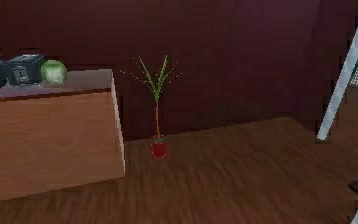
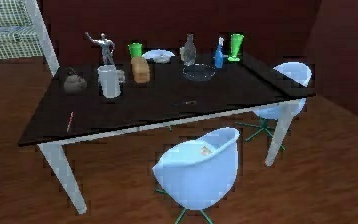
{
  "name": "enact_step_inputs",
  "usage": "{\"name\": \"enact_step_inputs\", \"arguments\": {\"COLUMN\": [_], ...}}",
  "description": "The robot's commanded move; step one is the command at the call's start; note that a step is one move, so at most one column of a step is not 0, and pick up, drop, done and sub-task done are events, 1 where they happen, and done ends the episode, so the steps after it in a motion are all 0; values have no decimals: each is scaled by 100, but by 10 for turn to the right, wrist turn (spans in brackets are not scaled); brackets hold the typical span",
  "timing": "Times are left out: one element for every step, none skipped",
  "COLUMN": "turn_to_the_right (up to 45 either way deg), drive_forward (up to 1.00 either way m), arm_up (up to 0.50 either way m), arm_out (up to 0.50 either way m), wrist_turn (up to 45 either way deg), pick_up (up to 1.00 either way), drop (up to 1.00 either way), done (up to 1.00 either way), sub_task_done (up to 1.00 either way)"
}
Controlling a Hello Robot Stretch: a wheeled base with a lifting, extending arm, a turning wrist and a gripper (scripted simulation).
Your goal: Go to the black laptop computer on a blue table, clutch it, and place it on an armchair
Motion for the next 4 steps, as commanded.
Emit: {"name": "enact_step_inputs", "arguments": {"turn_to_the_right": [0, 390, 0, 330], "drive_forward": [100, 0, 5, 0], "arm_up": [0, 0, 0, 0], "arm_out": [0, 0, 0, 0], "wrist_turn": [0, 0, 0, 0], "pick_up": [0, 0, 0, 0], "drop": [0, 0, 0, 0], "done": [0, 0, 0, 0], "sub_task_done": [0, 0, 0, 0]}}
